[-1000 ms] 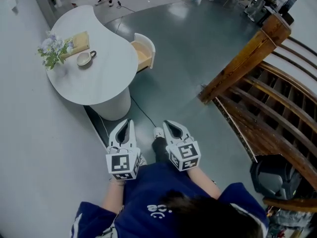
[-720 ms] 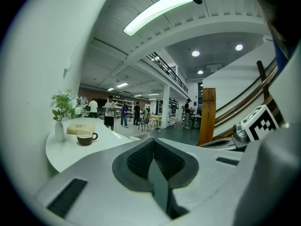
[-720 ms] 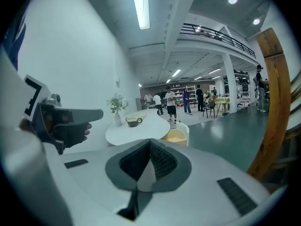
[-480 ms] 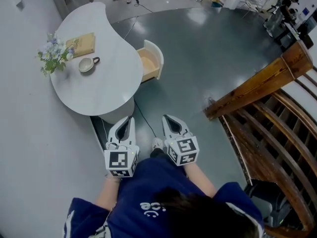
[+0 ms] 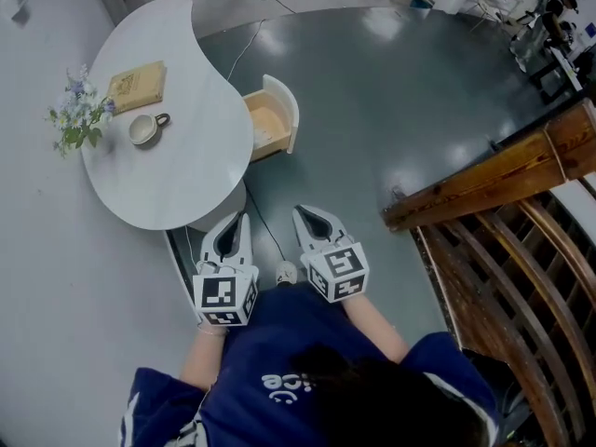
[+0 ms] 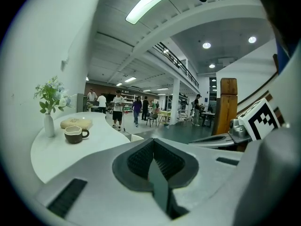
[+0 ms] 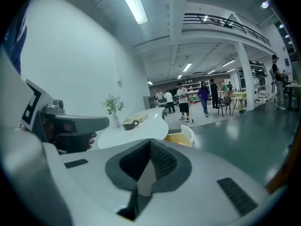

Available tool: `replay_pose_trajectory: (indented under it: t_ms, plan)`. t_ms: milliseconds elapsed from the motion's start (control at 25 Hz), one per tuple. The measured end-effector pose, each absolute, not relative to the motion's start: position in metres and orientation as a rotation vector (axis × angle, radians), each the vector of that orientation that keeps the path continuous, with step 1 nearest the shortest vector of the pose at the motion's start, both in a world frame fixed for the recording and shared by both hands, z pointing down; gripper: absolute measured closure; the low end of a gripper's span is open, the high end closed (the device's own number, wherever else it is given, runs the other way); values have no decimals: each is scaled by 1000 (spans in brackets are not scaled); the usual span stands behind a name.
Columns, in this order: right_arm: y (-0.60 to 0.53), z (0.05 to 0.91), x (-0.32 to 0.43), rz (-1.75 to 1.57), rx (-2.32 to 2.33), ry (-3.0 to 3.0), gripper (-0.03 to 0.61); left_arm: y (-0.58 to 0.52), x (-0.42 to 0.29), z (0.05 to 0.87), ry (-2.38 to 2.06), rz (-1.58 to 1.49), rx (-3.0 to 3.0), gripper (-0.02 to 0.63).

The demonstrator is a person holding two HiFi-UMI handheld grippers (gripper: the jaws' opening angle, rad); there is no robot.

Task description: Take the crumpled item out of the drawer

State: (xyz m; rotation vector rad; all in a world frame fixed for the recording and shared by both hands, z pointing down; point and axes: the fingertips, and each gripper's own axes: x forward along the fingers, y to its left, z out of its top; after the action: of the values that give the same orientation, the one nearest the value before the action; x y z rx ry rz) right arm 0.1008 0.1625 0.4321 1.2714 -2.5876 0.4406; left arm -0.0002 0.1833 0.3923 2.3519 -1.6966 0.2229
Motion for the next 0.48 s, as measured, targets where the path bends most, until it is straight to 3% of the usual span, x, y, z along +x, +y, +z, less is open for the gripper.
replay_pose_trajectory:
  t_ms: [480]
  plan:
    - [125, 440, 118, 519, 1224, -2645, 572, 133, 21, 398, -1676, 249, 2362, 609]
